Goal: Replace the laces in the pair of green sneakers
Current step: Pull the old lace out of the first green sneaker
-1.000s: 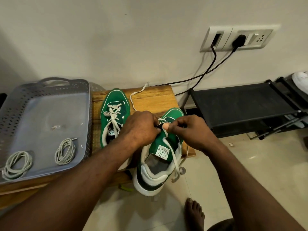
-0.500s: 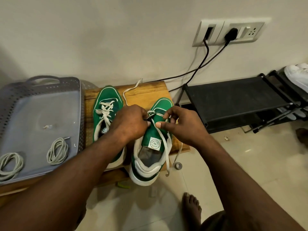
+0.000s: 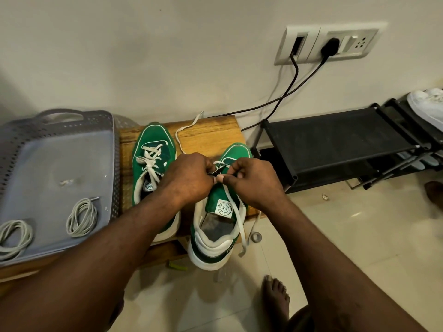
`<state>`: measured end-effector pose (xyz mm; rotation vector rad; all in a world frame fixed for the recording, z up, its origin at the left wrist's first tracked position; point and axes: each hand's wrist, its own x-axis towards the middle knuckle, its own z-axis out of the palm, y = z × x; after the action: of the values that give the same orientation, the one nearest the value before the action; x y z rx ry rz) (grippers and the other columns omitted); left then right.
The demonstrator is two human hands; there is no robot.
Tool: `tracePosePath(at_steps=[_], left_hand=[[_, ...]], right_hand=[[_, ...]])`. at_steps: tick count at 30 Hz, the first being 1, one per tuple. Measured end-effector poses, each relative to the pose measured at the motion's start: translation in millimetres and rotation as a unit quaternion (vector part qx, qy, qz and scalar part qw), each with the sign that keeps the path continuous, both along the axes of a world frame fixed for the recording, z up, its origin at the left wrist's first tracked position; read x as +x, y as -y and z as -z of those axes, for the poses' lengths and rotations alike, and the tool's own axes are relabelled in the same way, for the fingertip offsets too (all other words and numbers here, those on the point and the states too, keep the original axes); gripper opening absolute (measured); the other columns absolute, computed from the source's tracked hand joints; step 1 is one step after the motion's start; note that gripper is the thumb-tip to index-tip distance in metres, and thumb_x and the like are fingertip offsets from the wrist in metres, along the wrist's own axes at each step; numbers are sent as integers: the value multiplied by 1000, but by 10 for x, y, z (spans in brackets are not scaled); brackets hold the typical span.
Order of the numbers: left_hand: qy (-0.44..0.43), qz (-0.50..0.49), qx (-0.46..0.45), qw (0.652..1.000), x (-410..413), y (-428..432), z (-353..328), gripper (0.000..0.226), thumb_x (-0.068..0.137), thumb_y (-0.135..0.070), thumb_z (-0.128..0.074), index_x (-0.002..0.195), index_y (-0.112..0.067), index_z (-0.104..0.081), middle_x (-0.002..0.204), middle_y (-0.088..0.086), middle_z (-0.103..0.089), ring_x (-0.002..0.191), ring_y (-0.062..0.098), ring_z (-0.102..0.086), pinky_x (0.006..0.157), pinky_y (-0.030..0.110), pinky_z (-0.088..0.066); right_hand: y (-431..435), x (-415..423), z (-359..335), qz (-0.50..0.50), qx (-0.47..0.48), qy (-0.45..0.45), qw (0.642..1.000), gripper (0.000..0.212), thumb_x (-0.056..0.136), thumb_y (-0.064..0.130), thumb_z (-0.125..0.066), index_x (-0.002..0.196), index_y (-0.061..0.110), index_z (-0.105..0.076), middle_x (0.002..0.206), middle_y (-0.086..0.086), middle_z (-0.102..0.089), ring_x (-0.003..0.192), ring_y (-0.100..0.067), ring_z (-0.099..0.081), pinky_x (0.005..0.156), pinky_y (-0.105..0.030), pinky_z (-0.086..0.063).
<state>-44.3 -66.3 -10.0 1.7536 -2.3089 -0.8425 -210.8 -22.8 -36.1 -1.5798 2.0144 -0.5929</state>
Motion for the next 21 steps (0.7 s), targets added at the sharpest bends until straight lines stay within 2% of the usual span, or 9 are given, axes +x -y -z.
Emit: tracePosePath(at_steps=[5,7,10,12,15,16,18,19,21], left_hand=[[-11,-8,15,1000,-3,-1,13,14,92,-29,-75,105,-28,-80,94,-5,-74,89,17,-67,76,30,-49],[-6,-23,12,1000,-4,-12,15,17,91,-25,-75,108,-29,-79,96,-3,-74,89,18,-67,77,31,-52],[8,-35,-5,999,0,-38,20,32,90,-21,-72,120,-33,-72,106,2,-74,92,22,-67,79,35,-57],[9,-34,-19,999,8,-34,10,39,91,-21,-70,127,-35,-66,114,3,-74,96,24,-68,81,36,-58],[11,-9,-5,1000,6,-29,-36,54,90,-22,-68,140,-35,-52,110,3,-71,92,25,-66,76,35,-56],[15,6,-3,1000,5,-40,-56,61,90,-24,-67,145,-37,-45,108,3,-71,89,25,-64,74,34,-55],[41,39,-8,998,2,-75,-69,70,90,-28,-67,151,-44,-35,113,4,-71,89,23,-64,76,35,-57],[56,52,-10,997,0,-92,-65,72,91,-30,-66,152,-47,-32,120,3,-70,93,24,-65,79,37,-59],[78,68,-6,995,-5,-104,-53,70,92,-33,-64,152,-52,-32,132,2,-67,106,25,-66,86,42,-60]], right_hand=[[-14,80,-14,-25,23,-49,998,16,87,33,-75,74,28,-69,73,9,-68,76,-11,-66,76,-41,-62],[-12,105,-67,-45,38,-29,998,18,87,31,-74,72,23,-69,71,6,-69,73,-12,-66,75,-42,-62],[-34,-9,-215,-113,96,181,972,14,90,16,-71,76,15,-70,75,-1,-71,74,-20,-70,76,-45,-61],[-72,-97,-273,-126,109,268,949,13,92,9,-67,79,11,-70,78,-2,-70,76,-17,-69,76,-40,-58],[-83,-191,-221,10,26,220,975,15,95,17,-69,80,13,-69,84,-4,-73,76,-16,-69,74,-37,-57],[-69,-225,-184,82,-17,196,977,13,95,20,-70,82,16,-70,85,-4,-73,76,-17,-70,73,-40,-59],[-40,-295,-173,190,-79,175,963,2,95,26,-71,95,24,-70,88,1,-72,82,-17,-71,80,-47,-63],[-40,-308,-199,207,-88,159,961,15,95,31,-73,108,26,-67,90,4,-70,85,-14,-70,84,-47,-63],[-61,-291,-247,164,-73,118,977,46,92,45,-76,130,28,-57,92,6,-67,87,-10,-68,84,-43,-62]])
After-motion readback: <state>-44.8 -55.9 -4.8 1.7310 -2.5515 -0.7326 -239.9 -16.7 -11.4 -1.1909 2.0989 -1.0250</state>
